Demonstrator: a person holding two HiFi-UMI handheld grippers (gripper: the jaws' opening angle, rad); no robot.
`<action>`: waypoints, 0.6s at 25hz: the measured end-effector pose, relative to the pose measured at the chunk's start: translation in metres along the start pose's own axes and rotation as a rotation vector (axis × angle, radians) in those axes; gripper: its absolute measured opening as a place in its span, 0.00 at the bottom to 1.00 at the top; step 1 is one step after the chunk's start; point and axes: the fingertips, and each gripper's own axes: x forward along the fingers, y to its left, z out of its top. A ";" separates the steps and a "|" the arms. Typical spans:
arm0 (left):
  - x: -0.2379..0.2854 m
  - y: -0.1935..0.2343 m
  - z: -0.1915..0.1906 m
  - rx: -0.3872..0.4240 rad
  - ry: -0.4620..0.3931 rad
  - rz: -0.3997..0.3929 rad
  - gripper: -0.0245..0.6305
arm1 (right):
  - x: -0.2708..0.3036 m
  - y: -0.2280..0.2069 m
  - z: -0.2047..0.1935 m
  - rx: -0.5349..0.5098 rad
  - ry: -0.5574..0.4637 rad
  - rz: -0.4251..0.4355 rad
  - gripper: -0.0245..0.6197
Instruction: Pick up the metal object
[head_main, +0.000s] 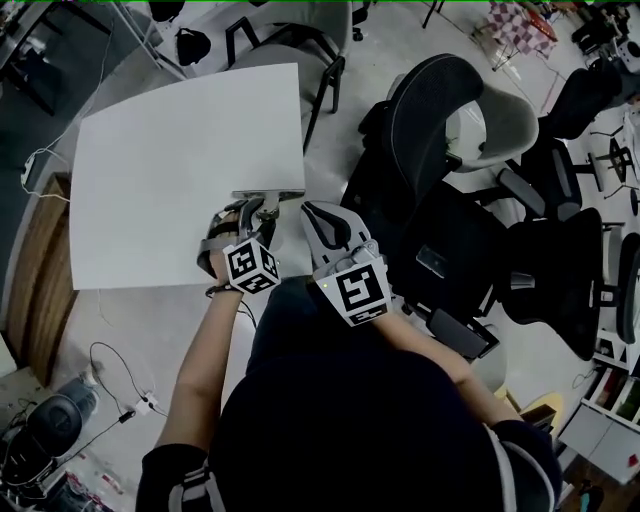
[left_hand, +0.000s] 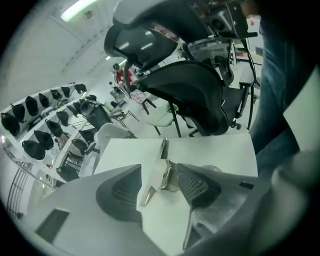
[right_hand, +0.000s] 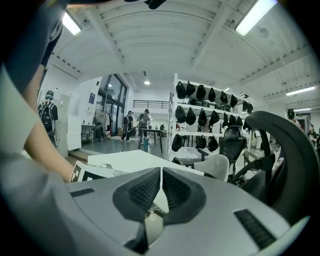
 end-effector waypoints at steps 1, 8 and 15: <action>0.004 -0.001 -0.002 0.031 0.014 -0.011 0.39 | 0.002 0.000 0.000 0.006 0.003 -0.004 0.08; 0.028 -0.016 -0.013 0.199 0.076 -0.122 0.39 | 0.015 -0.007 0.007 0.061 0.012 -0.057 0.08; 0.035 -0.012 -0.010 0.332 0.061 -0.091 0.20 | 0.018 -0.014 0.008 0.079 0.024 -0.120 0.08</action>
